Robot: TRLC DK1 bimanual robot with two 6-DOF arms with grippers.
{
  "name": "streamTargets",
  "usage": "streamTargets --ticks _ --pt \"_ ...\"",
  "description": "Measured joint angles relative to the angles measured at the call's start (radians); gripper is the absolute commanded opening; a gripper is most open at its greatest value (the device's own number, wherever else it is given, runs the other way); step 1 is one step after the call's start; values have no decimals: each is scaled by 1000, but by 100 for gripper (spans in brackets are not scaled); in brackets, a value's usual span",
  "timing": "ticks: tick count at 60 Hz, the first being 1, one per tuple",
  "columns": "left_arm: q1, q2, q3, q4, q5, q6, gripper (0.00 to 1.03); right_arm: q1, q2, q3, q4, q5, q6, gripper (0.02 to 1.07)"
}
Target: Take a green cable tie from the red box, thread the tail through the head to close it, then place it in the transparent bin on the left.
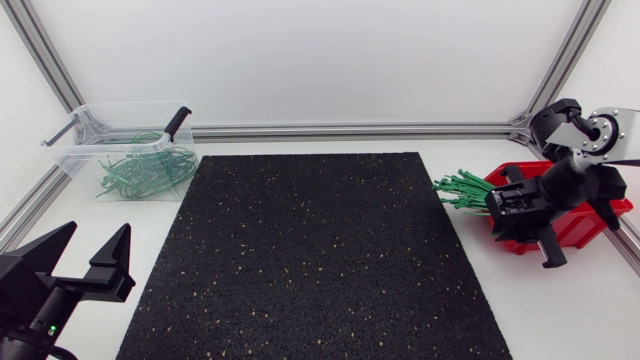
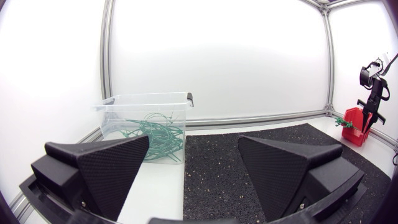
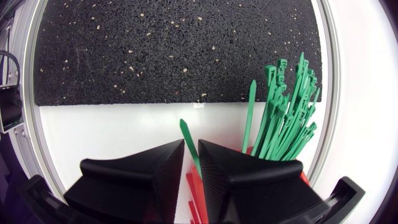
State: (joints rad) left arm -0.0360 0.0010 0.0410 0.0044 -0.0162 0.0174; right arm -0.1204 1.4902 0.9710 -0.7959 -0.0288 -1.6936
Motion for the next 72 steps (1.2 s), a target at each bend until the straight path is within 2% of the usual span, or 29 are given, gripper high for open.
streamTargets --ticks 11,20,36,45,53,59,72 --pt "0 0 0 0 0 0 100 -1 0 0 0 0 -10 16" --pt "-1 0 0 0 0 0 100 -1 0 8 0 1 0 8" --pt "-6 0 0 0 0 0 100 -1 -34 96 -10 -18 18 8" --pt "-6 0 0 0 0 0 100 -1 -70 191 -61 -54 51 8" --pt "-6 0 0 0 0 0 100 0 -86 295 -114 -87 107 8" --pt "-6 0 0 0 0 0 100 4 -109 375 -169 -151 174 8" --pt "-6 0 0 0 0 0 100 100 -164 562 -240 -227 415 8"
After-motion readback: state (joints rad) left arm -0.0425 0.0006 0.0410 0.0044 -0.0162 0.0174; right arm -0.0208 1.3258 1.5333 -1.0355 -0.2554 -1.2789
